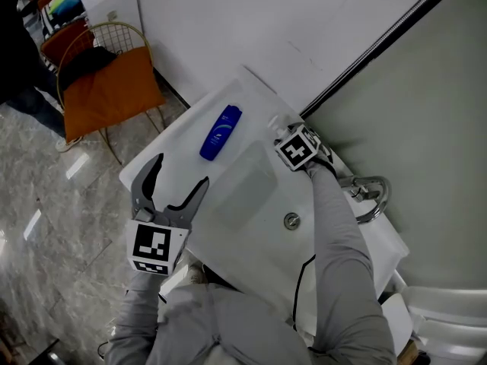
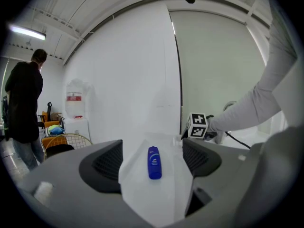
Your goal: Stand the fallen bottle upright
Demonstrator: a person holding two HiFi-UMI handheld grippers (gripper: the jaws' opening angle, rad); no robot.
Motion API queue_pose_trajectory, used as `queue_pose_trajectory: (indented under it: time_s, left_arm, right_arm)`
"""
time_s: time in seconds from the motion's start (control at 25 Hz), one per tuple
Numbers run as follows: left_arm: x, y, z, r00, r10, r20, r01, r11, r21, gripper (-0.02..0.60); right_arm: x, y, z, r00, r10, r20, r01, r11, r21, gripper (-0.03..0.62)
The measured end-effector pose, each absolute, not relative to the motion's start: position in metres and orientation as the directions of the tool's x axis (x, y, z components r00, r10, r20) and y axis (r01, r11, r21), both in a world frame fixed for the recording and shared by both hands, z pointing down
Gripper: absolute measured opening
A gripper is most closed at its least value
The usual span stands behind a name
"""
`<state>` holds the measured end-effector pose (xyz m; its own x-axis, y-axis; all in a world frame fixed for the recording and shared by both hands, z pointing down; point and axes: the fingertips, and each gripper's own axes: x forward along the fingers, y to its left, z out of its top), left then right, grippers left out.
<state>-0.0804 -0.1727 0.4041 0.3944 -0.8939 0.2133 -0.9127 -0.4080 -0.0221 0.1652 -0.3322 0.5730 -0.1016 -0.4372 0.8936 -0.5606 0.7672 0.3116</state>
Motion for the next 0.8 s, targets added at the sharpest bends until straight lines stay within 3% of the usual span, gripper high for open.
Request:
queue_pose_trajectory:
  time_s: [0.24, 0.4, 0.8]
  left_arm:
    - [-0.078, -0.172, 0.409, 0.396, -0.891, 0.223, -0.912, -0.410, -0.014, 0.422]
    - [-0.081, -0.172, 0.412, 0.384, -0.894, 0.233, -0.917, -0.398, -0.014, 0.422]
    - [-0.085, -0.171, 0.415, 0.380, -0.893, 0.243, -0.919, -0.395, -0.016, 0.422]
  right_arm:
    - [0.163, -0.327, 0.579, -0.040, -0.275, 0.961, -0.409, 0.882, 0.235, 0.215]
    - [0.157, -0.330, 0.583, -0.003, -0.231, 0.973, -0.366, 0.906, 0.213, 0.229]
    - [0.154, -0.336, 0.574, -0.094, -0.330, 0.939, -0.457, 0.852, 0.254, 0.227]
